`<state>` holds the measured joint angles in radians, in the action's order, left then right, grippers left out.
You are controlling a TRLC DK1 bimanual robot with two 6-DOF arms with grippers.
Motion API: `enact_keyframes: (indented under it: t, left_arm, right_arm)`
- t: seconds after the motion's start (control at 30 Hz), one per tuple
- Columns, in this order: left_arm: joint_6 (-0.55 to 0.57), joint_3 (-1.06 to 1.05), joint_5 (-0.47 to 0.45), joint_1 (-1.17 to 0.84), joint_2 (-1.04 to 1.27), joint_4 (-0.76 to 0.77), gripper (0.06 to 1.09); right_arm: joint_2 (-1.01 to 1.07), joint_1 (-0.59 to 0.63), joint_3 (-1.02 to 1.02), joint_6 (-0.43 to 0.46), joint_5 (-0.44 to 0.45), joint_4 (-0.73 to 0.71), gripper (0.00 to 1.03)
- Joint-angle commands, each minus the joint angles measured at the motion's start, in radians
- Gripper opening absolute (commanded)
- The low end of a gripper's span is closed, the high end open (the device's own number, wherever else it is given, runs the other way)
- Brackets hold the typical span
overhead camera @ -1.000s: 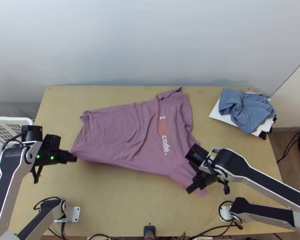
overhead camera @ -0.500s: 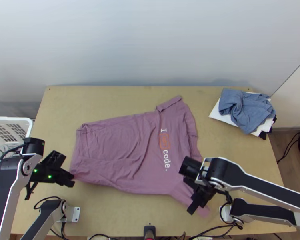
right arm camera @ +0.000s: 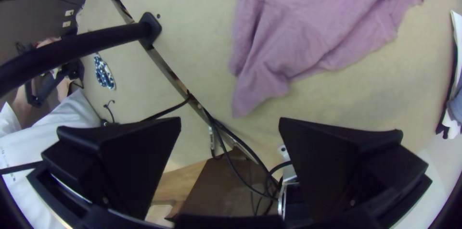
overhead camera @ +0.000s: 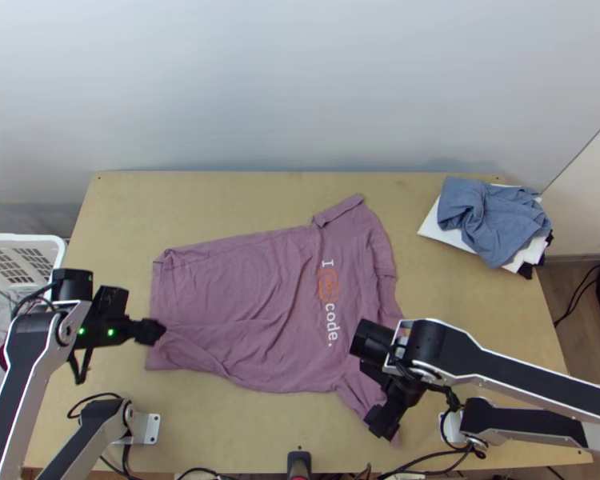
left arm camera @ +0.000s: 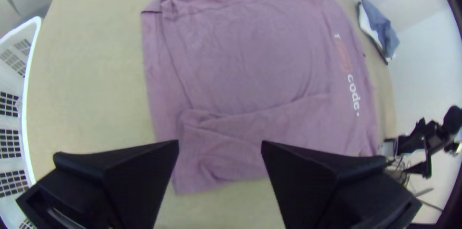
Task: Fold the t-shirt
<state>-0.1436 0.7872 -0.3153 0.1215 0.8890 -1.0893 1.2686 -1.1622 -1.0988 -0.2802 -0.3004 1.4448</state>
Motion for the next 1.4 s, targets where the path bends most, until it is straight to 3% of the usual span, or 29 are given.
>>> enact_keyframes:
  t: [0.0, 0.17, 0.27, 0.47, 0.8, 0.97, 1.23, 1.37]
  left_arm:
    - [0.228, 0.069, -0.010, 0.046, 0.156, 0.178, 1.02]
    - [0.400, 0.176, 0.028, 0.087, 0.370, 0.365, 1.02]
    - [0.464, 0.224, 0.061, 0.056, 0.522, 0.424, 1.02]
    - [0.507, 0.279, 0.147, -0.051, 0.709, 0.511, 1.02]
    - [0.526, 0.354, 0.186, -0.066, 0.858, 0.520, 0.97]
    - [0.536, 0.359, 0.190, -0.068, 0.861, 0.534, 0.76]
    - [0.559, 0.359, 0.209, -0.069, 0.861, 0.531, 0.11]
    - [0.556, 0.376, 0.222, -0.066, 0.858, 0.531, 0.10]
  right_arm:
    - [0.009, 0.130, -0.075, -0.001, 0.000, -0.015, 0.99]
    - [0.086, 0.380, -0.207, 0.013, -0.020, -0.041, 0.99]
    - [0.140, 0.449, -0.277, 0.010, -0.020, -0.052, 0.99]
    - [0.206, 0.472, -0.343, -0.043, -0.020, -0.098, 0.99]
    - [0.242, 0.481, -0.368, -0.085, -0.020, -0.126, 0.99]
    - [0.253, 0.483, -0.355, -0.096, -0.017, -0.136, 0.99]
    - [0.279, 0.526, -0.355, -0.097, 0.001, -0.147, 0.99]
    - [0.305, 0.572, -0.371, -0.152, 0.040, -0.236, 0.99]
